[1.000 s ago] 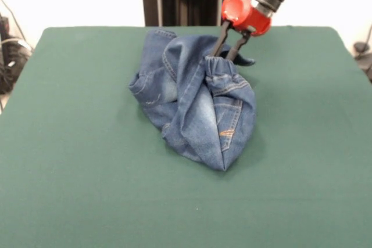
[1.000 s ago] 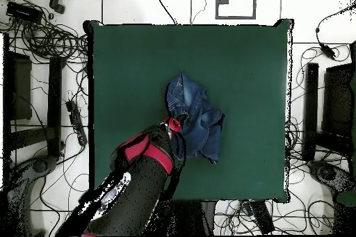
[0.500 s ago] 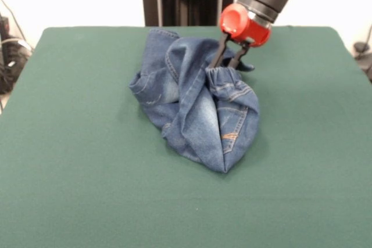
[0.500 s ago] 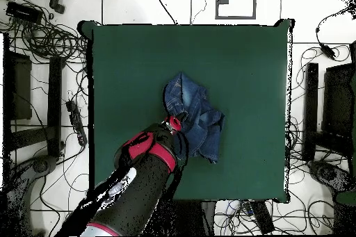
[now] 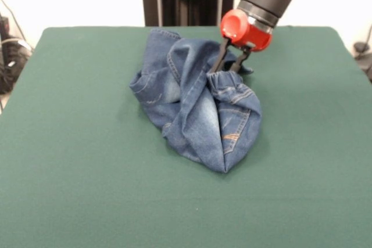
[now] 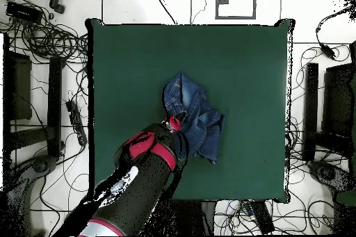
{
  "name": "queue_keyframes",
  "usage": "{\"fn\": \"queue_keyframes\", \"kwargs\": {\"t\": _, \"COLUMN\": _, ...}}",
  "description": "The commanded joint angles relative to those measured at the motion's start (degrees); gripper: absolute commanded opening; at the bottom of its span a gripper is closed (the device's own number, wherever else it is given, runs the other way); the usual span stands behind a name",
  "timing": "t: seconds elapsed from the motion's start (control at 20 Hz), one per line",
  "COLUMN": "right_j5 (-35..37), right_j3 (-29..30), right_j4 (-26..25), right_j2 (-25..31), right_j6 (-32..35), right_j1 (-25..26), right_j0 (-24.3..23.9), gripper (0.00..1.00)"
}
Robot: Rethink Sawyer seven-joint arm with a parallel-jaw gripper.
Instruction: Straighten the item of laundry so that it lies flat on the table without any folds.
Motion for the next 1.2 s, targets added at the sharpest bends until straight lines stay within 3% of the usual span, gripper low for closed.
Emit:
{"fn": "queue_keyframes", "kwargs": {"t": 0.05, "right_j5": -1.8, "right_j3": -2.4, "right_j4": 4.4, "right_j2": -0.3, "right_j6": 13.6, "right_j1": 1.7, "right_j0": 1.2, "gripper": 1.00}}
{"fn": "queue_keyframes", "kwargs": {"t": 0.25, "right_j5": 0.3, "right_j3": -1.9, "right_j4": 3.8, "right_j2": -1.8, "right_j6": 12.6, "right_j1": 0.4, "right_j0": 1.9, "gripper": 1.00}}
{"fn": "queue_keyframes", "kwargs": {"t": 0.65, "right_j5": 2.0, "right_j3": 0.5, "right_j4": 2.6, "right_j2": 3.7, "right_j6": 9.7, "right_j1": -5.5, "right_j0": -1.7, "gripper": 1.00}}
{"fn": "queue_keyframes", "kwargs": {"t": 1.2, "right_j5": 2.3, "right_j3": -0.9, "right_j4": 3.4, "right_j2": 2.6, "right_j6": 11.0, "right_j1": -3.7, "right_j0": -0.6, "gripper": 1.00}}
